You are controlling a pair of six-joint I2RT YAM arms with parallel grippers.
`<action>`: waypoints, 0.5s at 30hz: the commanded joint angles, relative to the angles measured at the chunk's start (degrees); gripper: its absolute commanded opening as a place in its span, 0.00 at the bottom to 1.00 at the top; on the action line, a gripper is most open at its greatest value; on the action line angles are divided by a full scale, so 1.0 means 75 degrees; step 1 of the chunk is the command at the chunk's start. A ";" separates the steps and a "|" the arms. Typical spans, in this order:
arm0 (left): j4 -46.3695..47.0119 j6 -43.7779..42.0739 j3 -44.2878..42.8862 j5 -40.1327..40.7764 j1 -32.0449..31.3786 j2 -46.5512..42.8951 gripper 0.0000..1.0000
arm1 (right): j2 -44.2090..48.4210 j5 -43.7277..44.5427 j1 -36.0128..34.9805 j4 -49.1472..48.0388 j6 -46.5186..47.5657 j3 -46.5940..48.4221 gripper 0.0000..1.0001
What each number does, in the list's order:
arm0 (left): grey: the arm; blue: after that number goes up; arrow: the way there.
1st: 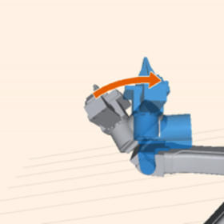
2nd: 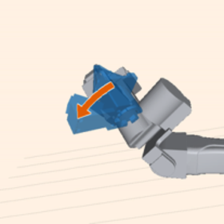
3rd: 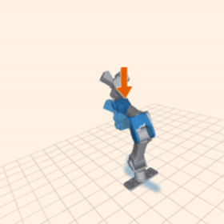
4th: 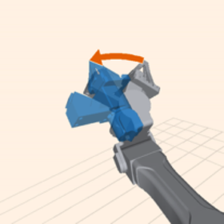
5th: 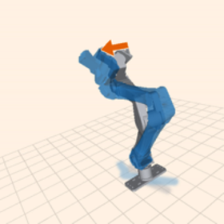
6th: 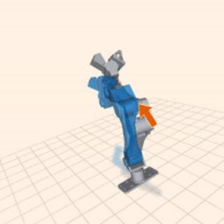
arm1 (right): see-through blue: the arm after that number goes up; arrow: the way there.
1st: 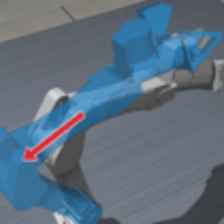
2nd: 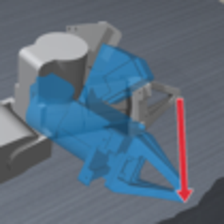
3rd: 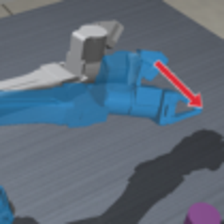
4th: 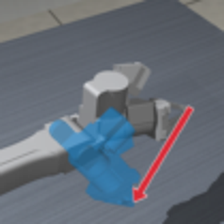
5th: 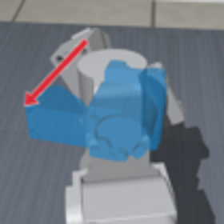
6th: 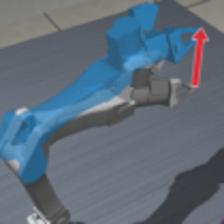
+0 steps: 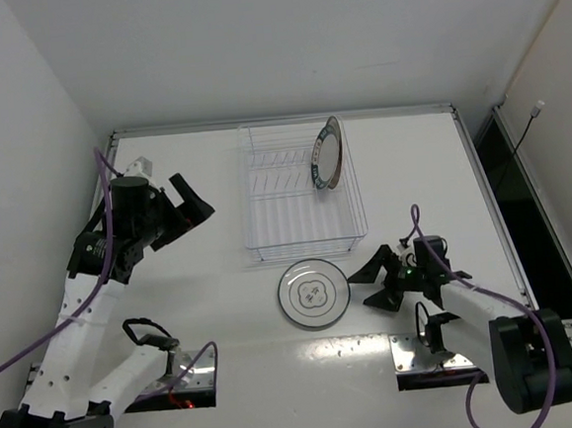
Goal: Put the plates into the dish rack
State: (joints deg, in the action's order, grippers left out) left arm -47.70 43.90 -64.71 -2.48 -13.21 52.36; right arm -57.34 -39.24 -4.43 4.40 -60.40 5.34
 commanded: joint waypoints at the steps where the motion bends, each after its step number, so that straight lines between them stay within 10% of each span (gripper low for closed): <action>1: -0.0564 -0.0251 -0.0429 0.0085 -0.0078 -0.0149 1.00 | -0.0568 0.1014 -0.0276 -0.1863 -0.0326 -0.1310 0.83; 15: -0.1362 0.0030 -0.0864 -0.0232 -0.0078 -0.0337 1.00 | -0.3839 0.1716 -0.2151 -0.3845 -0.0150 -0.0502 0.57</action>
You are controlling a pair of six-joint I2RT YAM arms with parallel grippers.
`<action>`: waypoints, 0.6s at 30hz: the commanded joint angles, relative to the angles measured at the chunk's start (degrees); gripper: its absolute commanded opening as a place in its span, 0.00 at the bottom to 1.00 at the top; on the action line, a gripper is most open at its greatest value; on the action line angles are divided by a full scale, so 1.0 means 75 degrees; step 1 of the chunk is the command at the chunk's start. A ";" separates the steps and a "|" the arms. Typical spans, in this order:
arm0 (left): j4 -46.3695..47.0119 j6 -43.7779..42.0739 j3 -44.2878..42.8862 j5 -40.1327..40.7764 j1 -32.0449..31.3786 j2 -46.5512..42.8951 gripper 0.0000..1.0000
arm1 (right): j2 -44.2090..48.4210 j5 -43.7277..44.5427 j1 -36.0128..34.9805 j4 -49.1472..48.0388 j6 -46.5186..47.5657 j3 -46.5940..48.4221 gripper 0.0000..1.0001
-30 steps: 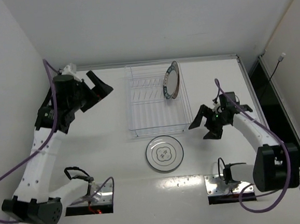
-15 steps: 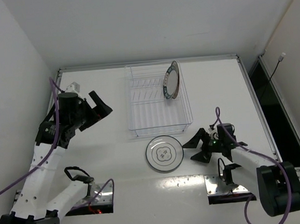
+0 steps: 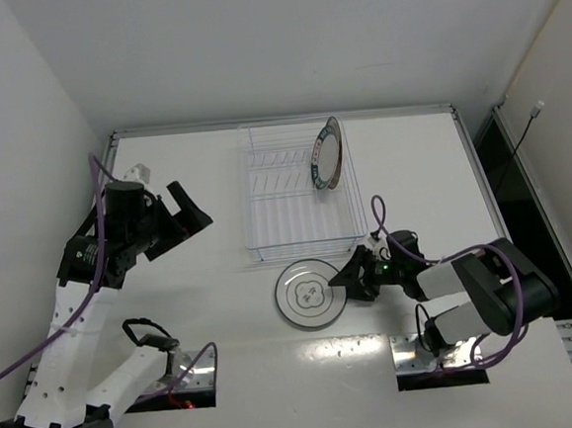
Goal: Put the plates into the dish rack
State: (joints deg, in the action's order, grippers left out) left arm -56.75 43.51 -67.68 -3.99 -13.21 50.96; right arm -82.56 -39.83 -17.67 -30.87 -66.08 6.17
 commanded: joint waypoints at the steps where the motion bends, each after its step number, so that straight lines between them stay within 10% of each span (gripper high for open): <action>1: -0.0249 0.0012 -0.0468 0.0074 -0.0078 -0.0150 1.00 | -0.0406 0.1900 -0.0386 0.0951 0.0608 -0.0543 0.51; 8: -0.0332 0.0093 -0.0667 0.0239 -0.0078 -0.0150 1.00 | 0.0109 0.1702 -0.0726 0.2378 0.1263 -0.0332 0.02; 18: 0.0147 0.0094 -0.0411 0.0602 -0.0078 0.0002 1.00 | 0.4301 0.2836 -0.1698 1.0030 0.2823 0.3436 0.00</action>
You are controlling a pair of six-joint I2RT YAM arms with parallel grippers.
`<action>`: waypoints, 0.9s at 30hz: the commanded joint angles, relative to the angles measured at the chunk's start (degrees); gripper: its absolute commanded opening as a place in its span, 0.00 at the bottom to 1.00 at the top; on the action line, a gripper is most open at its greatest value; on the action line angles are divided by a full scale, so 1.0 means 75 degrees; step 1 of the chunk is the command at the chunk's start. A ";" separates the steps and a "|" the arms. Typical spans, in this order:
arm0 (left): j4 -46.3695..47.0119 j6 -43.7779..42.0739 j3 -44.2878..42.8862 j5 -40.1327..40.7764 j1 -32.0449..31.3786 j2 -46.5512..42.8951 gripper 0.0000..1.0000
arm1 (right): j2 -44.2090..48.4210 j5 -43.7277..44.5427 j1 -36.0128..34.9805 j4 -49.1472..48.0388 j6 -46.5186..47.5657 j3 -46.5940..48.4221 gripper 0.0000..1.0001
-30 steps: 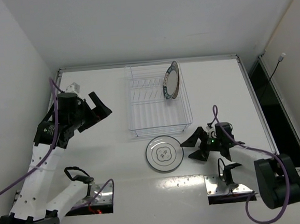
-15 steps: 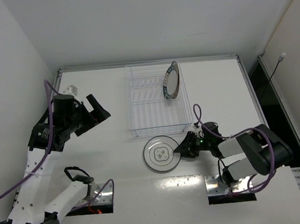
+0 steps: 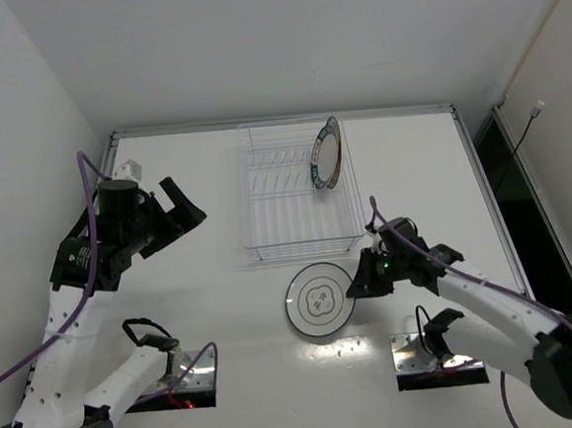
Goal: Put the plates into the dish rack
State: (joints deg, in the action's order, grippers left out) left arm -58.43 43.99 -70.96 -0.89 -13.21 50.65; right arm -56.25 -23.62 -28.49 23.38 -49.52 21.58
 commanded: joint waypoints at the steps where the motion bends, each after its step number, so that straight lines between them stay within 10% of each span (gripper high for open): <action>1: 0.0373 0.0030 0.0132 0.0188 -0.0078 0.0043 1.00 | 0.0994 0.0804 -0.0256 0.3497 0.0707 0.1771 0.00; 10: 0.0713 0.0030 0.0193 0.0036 -0.0078 0.0676 1.00 | -0.0747 0.2794 -0.0420 0.6058 0.1996 0.7933 0.00; 17: 0.0702 -0.0204 -0.0428 0.0036 -0.0078 0.1109 1.00 | -0.4871 0.7372 -0.0420 0.7476 0.2384 1.4613 0.00; 27: 0.0631 -0.0205 -0.0489 0.0036 -0.0078 0.1099 1.00 | -0.6925 0.9136 -0.0420 0.5545 0.2793 1.5041 0.00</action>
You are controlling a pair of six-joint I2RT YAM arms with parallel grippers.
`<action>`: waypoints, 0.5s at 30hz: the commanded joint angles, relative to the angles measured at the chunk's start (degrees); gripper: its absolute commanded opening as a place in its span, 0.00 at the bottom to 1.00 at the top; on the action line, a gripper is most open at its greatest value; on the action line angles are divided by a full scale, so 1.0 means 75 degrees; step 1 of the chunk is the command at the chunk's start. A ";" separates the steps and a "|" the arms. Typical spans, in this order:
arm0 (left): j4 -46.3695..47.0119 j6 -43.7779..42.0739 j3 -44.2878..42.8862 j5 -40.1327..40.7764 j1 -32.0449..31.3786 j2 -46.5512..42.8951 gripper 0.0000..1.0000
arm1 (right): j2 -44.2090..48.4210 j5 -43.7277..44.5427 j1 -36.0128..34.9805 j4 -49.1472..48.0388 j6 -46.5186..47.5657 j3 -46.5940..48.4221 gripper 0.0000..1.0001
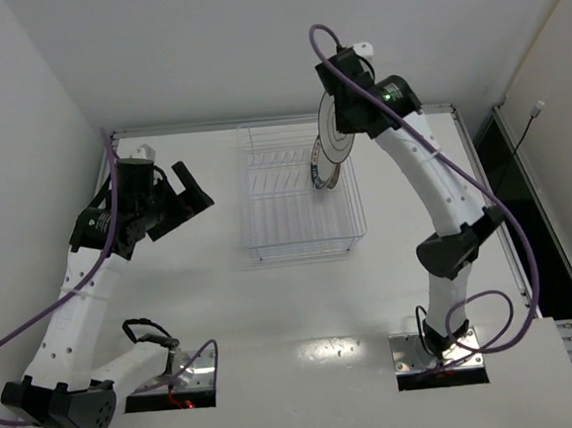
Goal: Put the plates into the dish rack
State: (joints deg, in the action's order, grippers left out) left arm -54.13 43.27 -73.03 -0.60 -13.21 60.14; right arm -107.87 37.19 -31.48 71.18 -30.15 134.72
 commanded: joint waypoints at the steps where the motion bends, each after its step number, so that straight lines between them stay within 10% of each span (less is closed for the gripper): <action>1: 0.0127 -0.0109 -0.0084 -0.0002 -0.0078 -0.0237 1.00 | -0.0124 0.1030 -0.0021 -0.1213 0.0293 -0.0044 0.00; 15: 0.0057 -0.0331 0.0433 0.0232 -0.0078 -0.0542 1.00 | -0.2173 0.0820 -0.0021 -0.1990 0.0400 -0.0208 0.00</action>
State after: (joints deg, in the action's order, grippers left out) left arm -54.22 42.09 -69.91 0.19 -13.21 57.47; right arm -121.95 43.18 -31.48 59.99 -26.74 133.27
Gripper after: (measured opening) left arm 0.995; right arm 0.040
